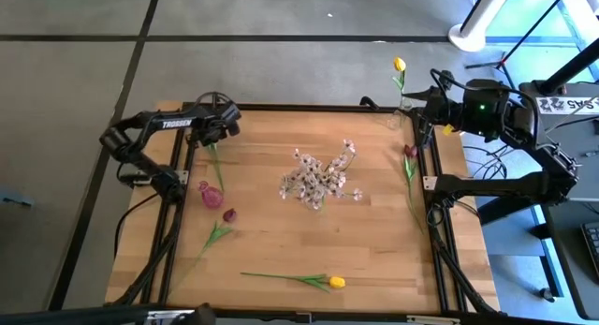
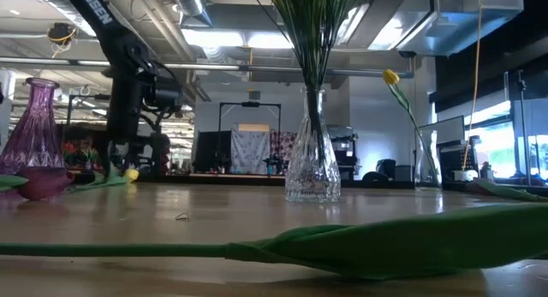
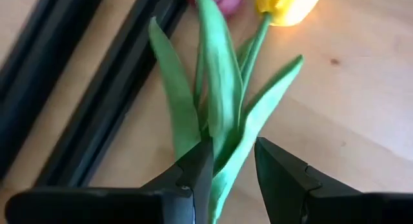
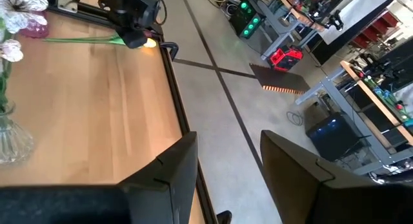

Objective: Sort flowers into vase by color
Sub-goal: Put the top yellow tulip into the top transparent vase

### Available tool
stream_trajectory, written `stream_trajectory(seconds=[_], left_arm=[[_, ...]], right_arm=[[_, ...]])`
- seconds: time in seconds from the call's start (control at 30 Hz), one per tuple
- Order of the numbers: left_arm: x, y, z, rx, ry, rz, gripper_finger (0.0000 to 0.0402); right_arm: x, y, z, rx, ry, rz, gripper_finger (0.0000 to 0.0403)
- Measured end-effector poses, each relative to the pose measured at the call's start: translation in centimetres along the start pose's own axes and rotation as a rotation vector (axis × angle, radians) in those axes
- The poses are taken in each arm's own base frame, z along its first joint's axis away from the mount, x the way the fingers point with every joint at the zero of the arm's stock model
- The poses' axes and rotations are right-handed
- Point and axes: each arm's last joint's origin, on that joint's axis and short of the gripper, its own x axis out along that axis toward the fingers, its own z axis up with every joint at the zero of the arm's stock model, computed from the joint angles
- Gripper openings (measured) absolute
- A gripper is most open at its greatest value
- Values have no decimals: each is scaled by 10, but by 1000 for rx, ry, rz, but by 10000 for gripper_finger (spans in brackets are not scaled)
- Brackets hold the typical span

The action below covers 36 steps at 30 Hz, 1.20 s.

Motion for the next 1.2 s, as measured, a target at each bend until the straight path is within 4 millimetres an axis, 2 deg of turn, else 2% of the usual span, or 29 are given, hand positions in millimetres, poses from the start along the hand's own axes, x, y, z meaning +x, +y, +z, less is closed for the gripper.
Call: stream_trajectory(seconds=[0.27,0.33,0.43,0.5,0.6,0.67,0.83,0.93,1.0,1.1,1.2], left_arm=[[19,-10,-3,-10,48,12,100],[19,-11,-5,-5,51,3,77],[14,-13,-7,4,48,-28,24],[3,-15,-7,19,96,-95,11],[-32,-19,-2,43,95,-267,6],[-61,-19,4,26,12,-391,4],[-157,-16,9,55,-235,-961,2],[-211,-7,6,117,-449,-1292,2],[-240,-1,2,152,-549,-1447,1],[-277,1,-3,245,-680,-1550,1],[-307,-3,-10,376,-753,-1627,1]], right_arm=[[0,1,-3,17,27,15,170],[0,2,-3,18,28,16,170],[0,1,-1,7,3,16,170],[0,0,2,10,-42,33,170],[-1,-2,8,15,-118,41,170],[-2,-4,13,8,-170,29,170],[7,-6,26,-9,-307,58,170],[24,-6,35,-12,-354,105,170],[40,-4,39,-8,-365,138,170],[69,0,47,15,-404,223,180],[88,2,56,37,-495,282,211]])
